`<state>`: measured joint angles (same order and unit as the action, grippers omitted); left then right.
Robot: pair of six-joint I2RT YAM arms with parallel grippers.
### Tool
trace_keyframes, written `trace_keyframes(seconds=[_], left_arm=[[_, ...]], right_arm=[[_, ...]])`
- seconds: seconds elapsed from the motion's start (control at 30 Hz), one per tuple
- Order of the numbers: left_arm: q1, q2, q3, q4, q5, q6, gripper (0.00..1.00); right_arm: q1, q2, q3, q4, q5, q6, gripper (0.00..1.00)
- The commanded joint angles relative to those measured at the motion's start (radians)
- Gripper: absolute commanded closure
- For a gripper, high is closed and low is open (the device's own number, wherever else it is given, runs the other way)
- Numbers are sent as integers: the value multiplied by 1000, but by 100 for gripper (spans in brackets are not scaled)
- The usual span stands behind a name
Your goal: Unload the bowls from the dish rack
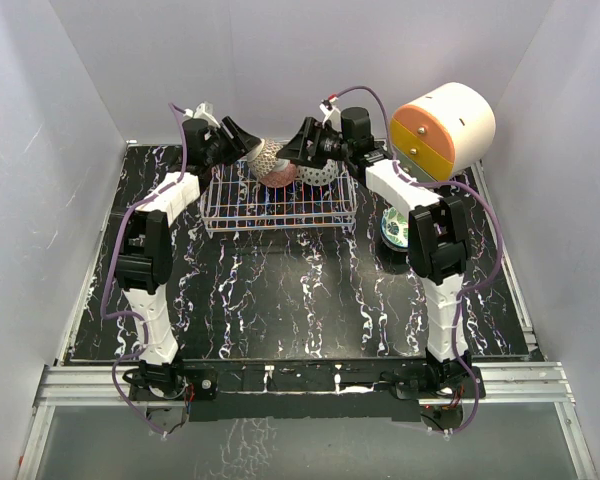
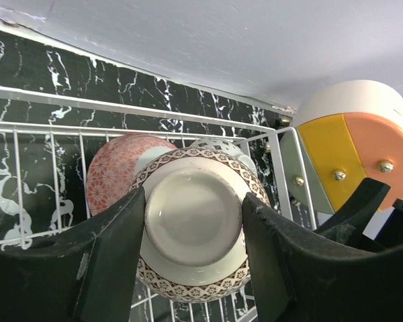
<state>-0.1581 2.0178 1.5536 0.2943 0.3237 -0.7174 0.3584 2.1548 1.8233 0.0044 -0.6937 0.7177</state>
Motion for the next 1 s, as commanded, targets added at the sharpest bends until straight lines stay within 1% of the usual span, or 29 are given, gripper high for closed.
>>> trace_keyframes(seconds=[0.0, 0.2, 0.3, 0.37, 0.67, 0.83, 0.97], left_arm=[[12, -92, -14, 120, 68, -95, 75], [24, -95, -53, 181, 91, -183, 75], [28, -100, -76, 222, 102, -219, 75], [32, -105, -105, 281, 104, -246, 76], [42, -95, -191, 446, 112, -383, 76], [48, -89, -200, 459, 110, -412, 77], [54, -83, -216, 508, 125, -456, 77]], right_arm=[[4, 23, 102, 70, -14, 38, 28], [8, 68, 156, 25, 1, 55, 28], [8, 75, 148, 52, -1, 77, 30], [8, 80, 150, 61, -3, 89, 31], [9, 106, 165, 141, -44, 179, 33], [11, 110, 149, 154, -35, 202, 33], [11, 125, 142, 207, -55, 248, 33]])
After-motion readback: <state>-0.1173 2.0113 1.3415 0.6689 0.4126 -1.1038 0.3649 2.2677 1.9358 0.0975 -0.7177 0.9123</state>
